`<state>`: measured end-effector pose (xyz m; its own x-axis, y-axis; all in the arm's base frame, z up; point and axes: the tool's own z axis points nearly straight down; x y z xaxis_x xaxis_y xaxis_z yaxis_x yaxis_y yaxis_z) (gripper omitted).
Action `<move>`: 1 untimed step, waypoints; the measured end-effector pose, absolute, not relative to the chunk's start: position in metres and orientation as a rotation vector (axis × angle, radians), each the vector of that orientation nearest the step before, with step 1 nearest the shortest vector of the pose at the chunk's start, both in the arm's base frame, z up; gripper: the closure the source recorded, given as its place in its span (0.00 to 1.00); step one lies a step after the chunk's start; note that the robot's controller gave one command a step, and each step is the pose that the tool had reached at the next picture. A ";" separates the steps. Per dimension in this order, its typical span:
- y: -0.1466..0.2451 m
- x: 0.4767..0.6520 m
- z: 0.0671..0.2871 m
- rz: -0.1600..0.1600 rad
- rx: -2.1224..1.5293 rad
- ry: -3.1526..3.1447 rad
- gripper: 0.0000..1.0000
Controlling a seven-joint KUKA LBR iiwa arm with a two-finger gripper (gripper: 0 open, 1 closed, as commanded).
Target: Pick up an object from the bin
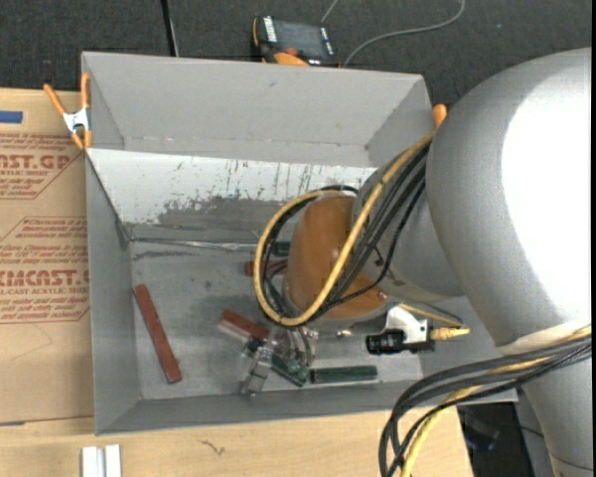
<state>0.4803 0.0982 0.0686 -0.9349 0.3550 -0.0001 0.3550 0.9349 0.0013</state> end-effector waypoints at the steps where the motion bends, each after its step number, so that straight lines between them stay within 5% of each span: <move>1: 0.098 0.480 0.069 0.002 0.566 3.091 1.00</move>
Offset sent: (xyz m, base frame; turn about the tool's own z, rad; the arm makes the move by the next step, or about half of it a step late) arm 0.0000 0.0000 0.0000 0.0000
